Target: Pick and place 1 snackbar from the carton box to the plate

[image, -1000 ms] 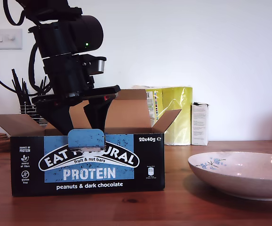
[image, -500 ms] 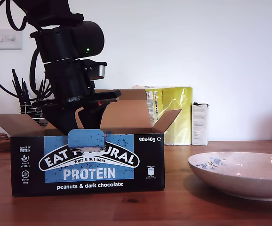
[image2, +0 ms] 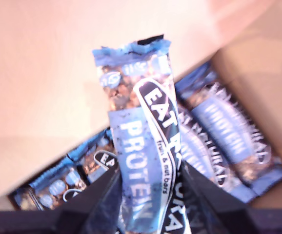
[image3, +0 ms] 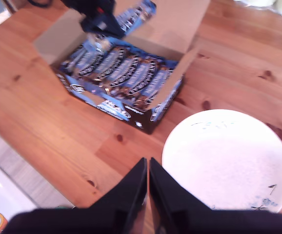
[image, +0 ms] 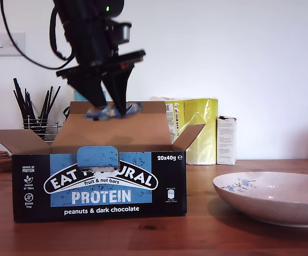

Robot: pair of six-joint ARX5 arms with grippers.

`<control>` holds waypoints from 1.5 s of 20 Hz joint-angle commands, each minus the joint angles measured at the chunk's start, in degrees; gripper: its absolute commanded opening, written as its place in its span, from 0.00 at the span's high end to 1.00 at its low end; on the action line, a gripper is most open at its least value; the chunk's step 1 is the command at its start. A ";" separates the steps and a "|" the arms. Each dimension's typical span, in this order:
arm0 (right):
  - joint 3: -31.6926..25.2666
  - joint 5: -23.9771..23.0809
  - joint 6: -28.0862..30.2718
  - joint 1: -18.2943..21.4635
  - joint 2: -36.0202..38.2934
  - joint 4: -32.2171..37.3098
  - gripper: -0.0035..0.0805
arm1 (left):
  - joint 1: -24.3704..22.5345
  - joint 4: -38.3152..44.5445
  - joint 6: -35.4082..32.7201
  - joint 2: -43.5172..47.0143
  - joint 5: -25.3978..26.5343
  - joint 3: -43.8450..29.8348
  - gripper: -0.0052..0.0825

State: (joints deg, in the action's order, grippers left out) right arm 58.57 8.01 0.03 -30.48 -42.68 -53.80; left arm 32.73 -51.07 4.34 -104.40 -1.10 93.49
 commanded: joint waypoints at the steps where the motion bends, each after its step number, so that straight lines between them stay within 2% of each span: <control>1: 0.07 -0.98 0.07 -0.26 0.11 0.37 0.97 | 1.64 -0.87 -0.42 -1.25 -1.33 0.66 0.78; 5: 0.07 -1.42 0.02 -0.24 0.59 -0.76 0.97 | 5.68 1.75 -1.38 -1.25 -4.92 2.21 0.78; 10: 0.07 -5.73 -0.50 -0.22 3.93 -5.86 0.97 | 11.28 9.66 -1.38 -1.25 -8.52 2.21 0.78; 16: 0.07 -7.19 -3.45 -0.22 9.31 -11.50 0.97 | 16.74 21.81 -0.83 -1.81 -10.05 2.23 0.78; 19: 0.07 -9.05 -5.27 -0.20 12.02 -14.29 0.97 | 18.64 24.98 -0.22 -2.89 -10.08 2.23 0.78; 25: 0.09 -10.12 -6.25 -0.20 14.99 -17.55 0.97 | 20.74 26.82 0.20 -7.50 -10.08 4.48 0.78; 30: 0.09 -10.10 -6.25 -0.22 14.99 -17.88 0.97 | 22.12 19.76 -0.50 -16.15 -10.05 15.45 0.78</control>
State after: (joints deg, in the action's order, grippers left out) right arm 58.57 -2.04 -6.00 -30.48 -27.86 -71.75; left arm 54.19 -30.92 4.19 -119.46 -10.96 107.28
